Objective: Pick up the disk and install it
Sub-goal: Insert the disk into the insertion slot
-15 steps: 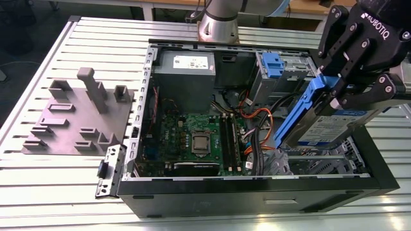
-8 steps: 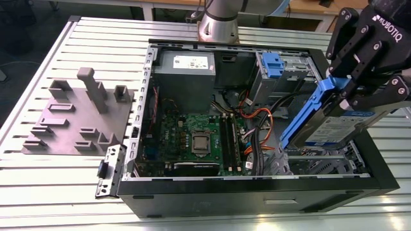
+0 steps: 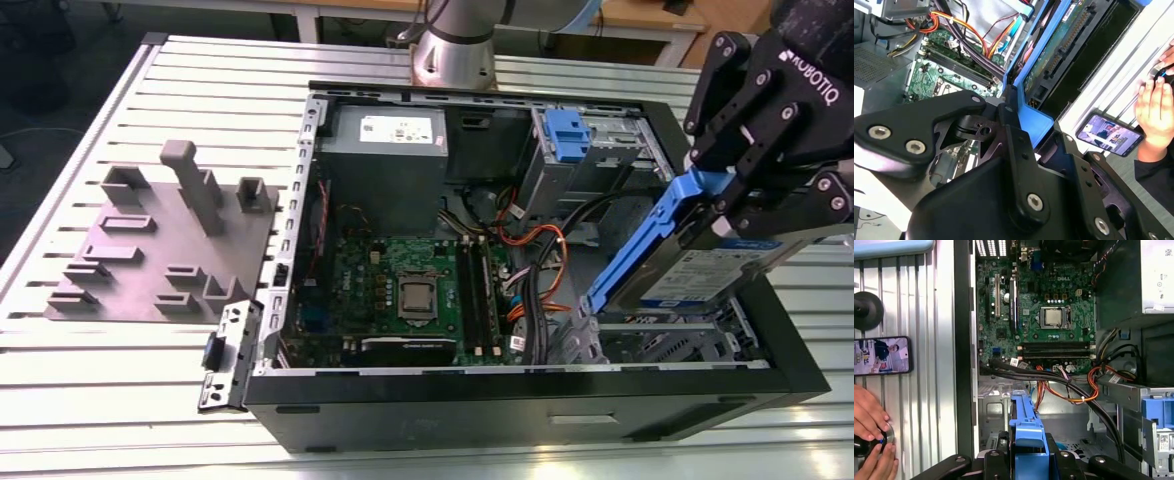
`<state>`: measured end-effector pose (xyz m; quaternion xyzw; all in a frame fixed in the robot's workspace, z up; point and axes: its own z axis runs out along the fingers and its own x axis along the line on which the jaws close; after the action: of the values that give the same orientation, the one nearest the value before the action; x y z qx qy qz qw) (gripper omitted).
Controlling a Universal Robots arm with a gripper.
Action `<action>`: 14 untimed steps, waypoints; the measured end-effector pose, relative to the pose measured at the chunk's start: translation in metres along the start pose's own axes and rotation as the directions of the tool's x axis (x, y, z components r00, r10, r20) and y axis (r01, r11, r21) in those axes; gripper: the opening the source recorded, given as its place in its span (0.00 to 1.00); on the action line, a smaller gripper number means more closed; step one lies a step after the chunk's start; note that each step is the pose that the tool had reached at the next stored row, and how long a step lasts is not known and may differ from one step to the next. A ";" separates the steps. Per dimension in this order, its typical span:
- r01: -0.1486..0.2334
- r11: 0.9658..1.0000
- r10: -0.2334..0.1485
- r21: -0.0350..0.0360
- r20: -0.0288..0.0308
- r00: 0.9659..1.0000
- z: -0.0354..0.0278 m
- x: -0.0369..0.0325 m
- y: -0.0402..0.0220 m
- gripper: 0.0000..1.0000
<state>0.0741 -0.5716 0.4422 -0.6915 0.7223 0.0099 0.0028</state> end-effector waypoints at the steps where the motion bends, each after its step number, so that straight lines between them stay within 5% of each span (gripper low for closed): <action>1: 0.000 1.000 0.000 0.000 0.000 1.000 0.0010 0.0000 -0.0008 0.37; 7: 0.000 1.000 0.000 0.005 0.000 1.000 0.0109 0.0001 -0.0033 0.37; 14: 0.000 1.000 0.000 0.008 0.000 1.000 0.0139 0.0001 -0.0033 0.37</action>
<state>0.0772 -0.5716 0.4284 -0.6916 0.7222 0.0072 0.0056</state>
